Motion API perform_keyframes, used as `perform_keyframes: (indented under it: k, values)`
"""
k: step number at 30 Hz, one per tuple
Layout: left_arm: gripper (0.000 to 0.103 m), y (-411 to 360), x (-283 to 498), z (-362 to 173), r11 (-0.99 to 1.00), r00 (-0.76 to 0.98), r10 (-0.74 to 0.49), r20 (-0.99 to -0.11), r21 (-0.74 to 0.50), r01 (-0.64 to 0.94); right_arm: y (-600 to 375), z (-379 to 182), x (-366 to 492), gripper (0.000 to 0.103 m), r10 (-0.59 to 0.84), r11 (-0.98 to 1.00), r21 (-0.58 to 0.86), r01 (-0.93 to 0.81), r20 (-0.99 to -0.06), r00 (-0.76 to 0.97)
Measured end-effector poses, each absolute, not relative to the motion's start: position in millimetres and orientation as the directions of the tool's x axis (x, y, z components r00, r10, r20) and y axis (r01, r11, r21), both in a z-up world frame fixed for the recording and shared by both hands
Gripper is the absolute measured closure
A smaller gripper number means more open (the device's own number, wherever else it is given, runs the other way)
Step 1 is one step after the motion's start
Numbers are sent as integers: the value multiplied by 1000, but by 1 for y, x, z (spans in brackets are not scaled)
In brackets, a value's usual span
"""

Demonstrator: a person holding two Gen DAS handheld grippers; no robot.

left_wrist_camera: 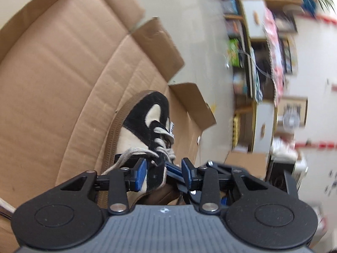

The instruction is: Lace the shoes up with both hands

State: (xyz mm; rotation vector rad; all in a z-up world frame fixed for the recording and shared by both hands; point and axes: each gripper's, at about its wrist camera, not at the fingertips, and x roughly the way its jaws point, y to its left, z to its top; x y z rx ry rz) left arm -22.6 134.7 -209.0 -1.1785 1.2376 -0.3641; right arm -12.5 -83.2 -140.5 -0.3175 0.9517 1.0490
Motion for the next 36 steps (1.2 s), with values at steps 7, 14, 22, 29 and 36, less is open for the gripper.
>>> perform_keyframes:
  k: [7, 14, 22, 29, 36]
  values:
    - [87, 134, -24, -221, 371, 391, -750, -533, -829, -419, -84, -143, -12, 95, 590, 505, 206, -838, -791, 161]
    - [102, 135, -23, -212, 460, 408, -707, -578, -814, -356, -86, -143, -12, 79, 583, 522, 204, -828, -794, 171]
    - [103, 130, -25, -181, 662, 461, -573, -677, -715, -227, -88, -134, -15, 68, 589, 516, 191, -835, -787, 184]
    - [103, 132, -26, -165, 727, 462, -561, -687, -675, -122, -90, -123, -12, 70, 605, 521, 207, -828, -774, 188]
    - [98, 128, -29, -189, 598, 387, -667, -637, -767, -232, -87, -119, -7, 73, 580, 535, 174, -827, -787, 210]
